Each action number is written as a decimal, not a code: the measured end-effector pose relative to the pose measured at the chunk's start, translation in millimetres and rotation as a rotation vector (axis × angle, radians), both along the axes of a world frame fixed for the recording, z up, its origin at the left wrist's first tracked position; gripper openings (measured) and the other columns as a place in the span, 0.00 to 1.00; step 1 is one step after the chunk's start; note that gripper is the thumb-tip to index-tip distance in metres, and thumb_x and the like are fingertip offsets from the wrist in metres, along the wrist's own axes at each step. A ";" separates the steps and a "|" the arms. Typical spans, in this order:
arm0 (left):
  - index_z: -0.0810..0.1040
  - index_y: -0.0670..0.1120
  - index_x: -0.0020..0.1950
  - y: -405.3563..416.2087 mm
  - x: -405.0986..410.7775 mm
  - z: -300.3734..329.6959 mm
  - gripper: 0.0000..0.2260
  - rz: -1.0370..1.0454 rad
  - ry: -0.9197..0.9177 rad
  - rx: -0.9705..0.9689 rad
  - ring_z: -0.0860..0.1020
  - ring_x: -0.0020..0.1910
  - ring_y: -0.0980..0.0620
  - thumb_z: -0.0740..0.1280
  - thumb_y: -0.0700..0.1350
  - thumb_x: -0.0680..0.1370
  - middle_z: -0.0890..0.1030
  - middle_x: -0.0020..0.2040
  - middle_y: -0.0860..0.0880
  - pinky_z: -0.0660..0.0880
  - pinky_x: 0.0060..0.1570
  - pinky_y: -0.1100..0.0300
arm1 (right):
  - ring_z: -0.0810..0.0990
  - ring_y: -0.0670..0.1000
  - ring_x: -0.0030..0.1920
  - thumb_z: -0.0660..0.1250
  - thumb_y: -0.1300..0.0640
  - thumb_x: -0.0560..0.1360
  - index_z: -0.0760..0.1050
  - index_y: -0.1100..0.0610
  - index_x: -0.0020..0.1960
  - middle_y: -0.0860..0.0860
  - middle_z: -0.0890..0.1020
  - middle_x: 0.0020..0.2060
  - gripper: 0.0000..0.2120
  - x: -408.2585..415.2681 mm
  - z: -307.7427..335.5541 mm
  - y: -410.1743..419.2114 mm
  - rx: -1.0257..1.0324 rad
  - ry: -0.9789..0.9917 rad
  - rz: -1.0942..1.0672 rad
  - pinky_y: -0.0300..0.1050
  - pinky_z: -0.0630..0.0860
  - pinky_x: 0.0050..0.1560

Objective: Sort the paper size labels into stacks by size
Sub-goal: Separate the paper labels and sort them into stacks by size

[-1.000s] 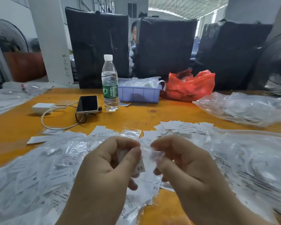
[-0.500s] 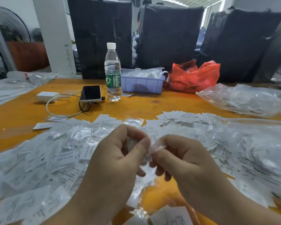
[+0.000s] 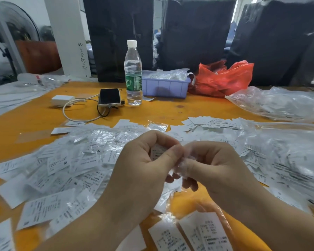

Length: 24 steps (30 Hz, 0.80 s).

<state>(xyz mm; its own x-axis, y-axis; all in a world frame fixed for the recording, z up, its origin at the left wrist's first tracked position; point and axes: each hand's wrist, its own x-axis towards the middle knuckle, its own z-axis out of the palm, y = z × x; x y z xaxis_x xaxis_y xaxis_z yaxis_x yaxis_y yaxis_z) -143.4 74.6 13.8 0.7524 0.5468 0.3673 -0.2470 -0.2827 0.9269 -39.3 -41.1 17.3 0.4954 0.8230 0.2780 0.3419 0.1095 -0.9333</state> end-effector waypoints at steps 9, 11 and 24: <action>0.80 0.52 0.40 -0.7 4.2 -3.7 0.06 -0.020 0.000 -0.006 0.81 0.32 0.52 0.68 0.46 0.77 0.80 0.31 0.51 0.78 0.31 0.62 | 0.77 0.45 0.28 0.69 0.55 0.68 0.81 0.54 0.35 0.50 0.80 0.27 0.05 -1.8 3.2 -3.0 0.007 0.026 -0.032 0.35 0.71 0.29; 0.80 0.52 0.40 -1.2 4.0 -4.4 0.06 -0.011 0.003 -0.023 0.81 0.32 0.51 0.68 0.46 0.78 0.80 0.32 0.49 0.79 0.32 0.62 | 0.77 0.45 0.28 0.69 0.55 0.68 0.81 0.55 0.37 0.50 0.80 0.27 0.04 -1.7 4.2 -2.5 -0.002 0.031 -0.029 0.34 0.71 0.30; 0.80 0.55 0.44 -4.0 6.3 -3.6 0.10 0.107 0.092 -0.036 0.82 0.30 0.50 0.67 0.57 0.68 0.80 0.32 0.51 0.80 0.42 0.41 | 0.75 0.48 0.26 0.68 0.54 0.63 0.79 0.52 0.33 0.50 0.79 0.25 0.02 5.5 3.7 -1.1 -0.054 0.092 -0.041 0.42 0.70 0.29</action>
